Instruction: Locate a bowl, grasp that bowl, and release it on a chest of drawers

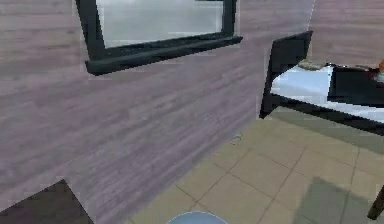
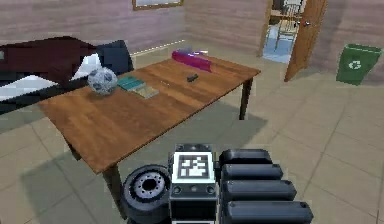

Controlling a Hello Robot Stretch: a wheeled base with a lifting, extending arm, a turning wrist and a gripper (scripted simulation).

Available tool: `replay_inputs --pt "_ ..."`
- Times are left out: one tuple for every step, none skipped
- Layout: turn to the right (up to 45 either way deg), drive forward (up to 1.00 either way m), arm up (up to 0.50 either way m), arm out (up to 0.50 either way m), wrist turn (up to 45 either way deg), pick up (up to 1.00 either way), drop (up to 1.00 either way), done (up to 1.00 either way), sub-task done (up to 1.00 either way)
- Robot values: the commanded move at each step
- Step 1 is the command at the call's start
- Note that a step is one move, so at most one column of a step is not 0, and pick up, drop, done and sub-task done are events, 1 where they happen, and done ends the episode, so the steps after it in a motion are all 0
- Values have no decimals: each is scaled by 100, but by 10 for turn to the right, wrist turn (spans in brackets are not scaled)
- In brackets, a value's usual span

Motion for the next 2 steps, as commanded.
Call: replay_inputs --pt "450 0 0 0 0 0 0 0 0" --pt "450 0 0 0 0 0 0 0 0"
